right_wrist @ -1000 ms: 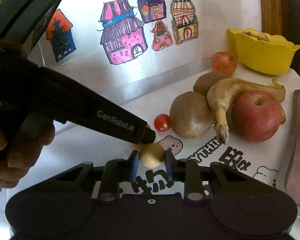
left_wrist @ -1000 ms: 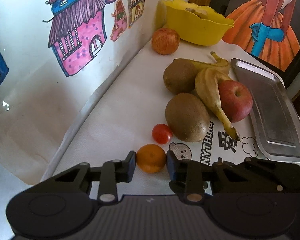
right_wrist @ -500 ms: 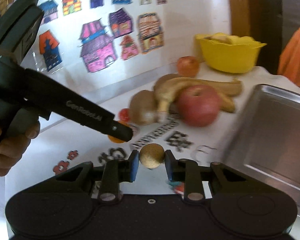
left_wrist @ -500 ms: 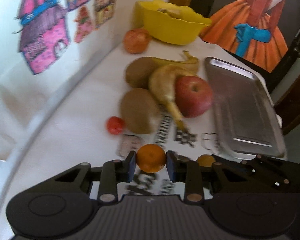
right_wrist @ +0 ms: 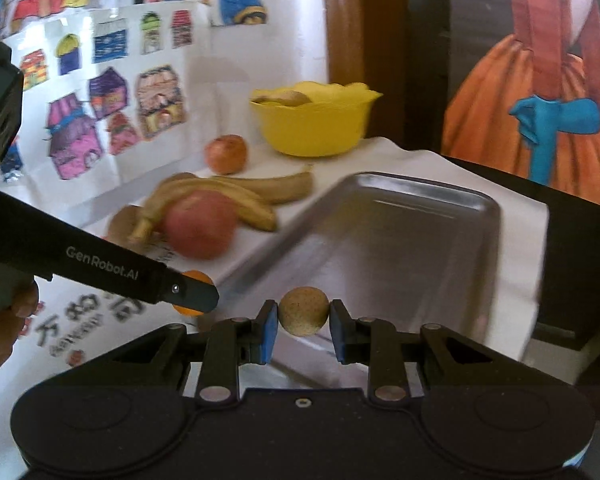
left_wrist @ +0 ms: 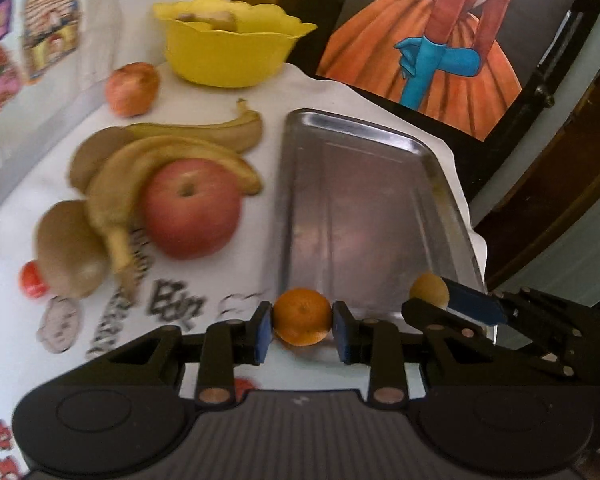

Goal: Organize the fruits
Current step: 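Carry both fruits over the steel tray and open both tools to drop them, then lift both open tools away from the steel tray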

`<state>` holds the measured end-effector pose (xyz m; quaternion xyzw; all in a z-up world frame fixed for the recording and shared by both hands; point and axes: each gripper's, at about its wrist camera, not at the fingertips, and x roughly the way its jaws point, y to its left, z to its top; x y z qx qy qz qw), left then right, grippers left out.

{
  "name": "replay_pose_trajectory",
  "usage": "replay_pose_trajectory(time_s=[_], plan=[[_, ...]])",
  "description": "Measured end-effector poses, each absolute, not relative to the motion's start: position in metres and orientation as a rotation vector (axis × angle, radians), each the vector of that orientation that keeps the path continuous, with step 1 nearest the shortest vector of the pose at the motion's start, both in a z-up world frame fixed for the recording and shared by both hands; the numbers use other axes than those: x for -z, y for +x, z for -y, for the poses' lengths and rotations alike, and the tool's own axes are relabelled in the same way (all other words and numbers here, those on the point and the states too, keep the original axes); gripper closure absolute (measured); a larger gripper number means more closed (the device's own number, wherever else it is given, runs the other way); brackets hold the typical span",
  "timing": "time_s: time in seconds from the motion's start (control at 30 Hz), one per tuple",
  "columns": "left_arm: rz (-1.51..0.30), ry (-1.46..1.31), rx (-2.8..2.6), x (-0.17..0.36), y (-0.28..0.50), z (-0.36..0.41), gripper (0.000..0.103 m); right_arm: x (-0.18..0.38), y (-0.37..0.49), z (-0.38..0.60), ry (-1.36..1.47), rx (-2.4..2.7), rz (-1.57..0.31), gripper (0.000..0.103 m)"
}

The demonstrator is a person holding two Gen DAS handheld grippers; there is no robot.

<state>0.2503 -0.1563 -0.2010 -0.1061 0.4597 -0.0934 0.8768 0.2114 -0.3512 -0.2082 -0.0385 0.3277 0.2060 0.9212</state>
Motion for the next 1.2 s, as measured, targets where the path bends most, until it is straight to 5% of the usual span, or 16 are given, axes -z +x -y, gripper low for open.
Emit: replay_pose_trajectory(time_s=[0.67,0.83,1.2], plan=[[-0.971,-0.204,0.064,0.217,0.275,0.195,0.067,0.233,0.277,0.373,-0.081,-0.503,-0.719,0.072],[-0.957,-0.217,0.057,0.215,0.275,0.194,0.067,0.232,0.282,0.374,-0.076,-0.509,-0.707,0.061],[-0.882,-0.191,0.063,0.196,0.264,0.197,0.04,0.21,0.268,0.392,-0.056,-0.39,-0.638,0.032]])
